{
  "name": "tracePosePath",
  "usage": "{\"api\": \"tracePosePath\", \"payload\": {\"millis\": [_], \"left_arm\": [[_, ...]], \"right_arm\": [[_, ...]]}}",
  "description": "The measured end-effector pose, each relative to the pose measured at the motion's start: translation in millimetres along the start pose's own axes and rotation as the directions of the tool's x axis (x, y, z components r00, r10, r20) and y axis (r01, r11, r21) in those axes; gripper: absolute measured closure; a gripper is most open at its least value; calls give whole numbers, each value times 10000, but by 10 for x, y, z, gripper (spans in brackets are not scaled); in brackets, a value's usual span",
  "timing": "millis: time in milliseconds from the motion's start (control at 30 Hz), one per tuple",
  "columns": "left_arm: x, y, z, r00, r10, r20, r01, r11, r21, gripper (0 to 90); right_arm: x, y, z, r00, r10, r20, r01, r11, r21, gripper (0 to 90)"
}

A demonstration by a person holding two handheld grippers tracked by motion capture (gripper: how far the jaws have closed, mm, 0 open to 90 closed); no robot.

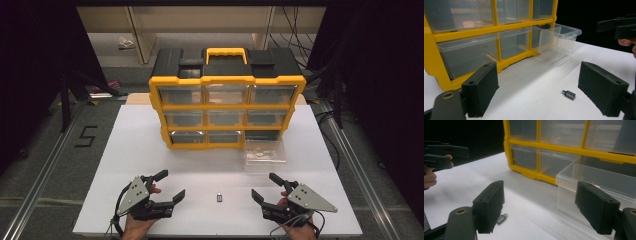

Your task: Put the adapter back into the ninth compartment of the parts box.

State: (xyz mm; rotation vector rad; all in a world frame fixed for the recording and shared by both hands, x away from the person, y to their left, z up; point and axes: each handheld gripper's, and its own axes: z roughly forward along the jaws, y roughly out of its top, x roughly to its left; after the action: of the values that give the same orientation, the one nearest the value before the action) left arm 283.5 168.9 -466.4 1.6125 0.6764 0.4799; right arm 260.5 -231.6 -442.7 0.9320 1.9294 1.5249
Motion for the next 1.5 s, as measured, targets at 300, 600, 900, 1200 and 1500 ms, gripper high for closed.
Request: {"api": "tracePosePath", "payload": {"millis": [300,600,900,1200,1500], "left_arm": [[-7,4,-7,10000,64,-13,-64,10000,-46,160],[-15,7,-10,9999,94,47,-93,9999,-99,161],[-24,6,-6,9998,179,62,-178,9998,-89,161],[-31,4,-2,9997,215,102,-214,9998,-63,161],[-32,-1,7,9996,252,119,-252,9997,-8,160]], "right_arm": [[9,-2,13,10000,-79,-13,79,10000,-1,243],[22,-2,26,9999,-151,-50,151,9999,63,243],[70,-5,72,9994,-279,-184,285,9991,301,246],[152,-13,165,9986,-416,-320,444,9947,931,246],[186,-7,232,9978,-516,-423,567,9898,1309,250]]}}
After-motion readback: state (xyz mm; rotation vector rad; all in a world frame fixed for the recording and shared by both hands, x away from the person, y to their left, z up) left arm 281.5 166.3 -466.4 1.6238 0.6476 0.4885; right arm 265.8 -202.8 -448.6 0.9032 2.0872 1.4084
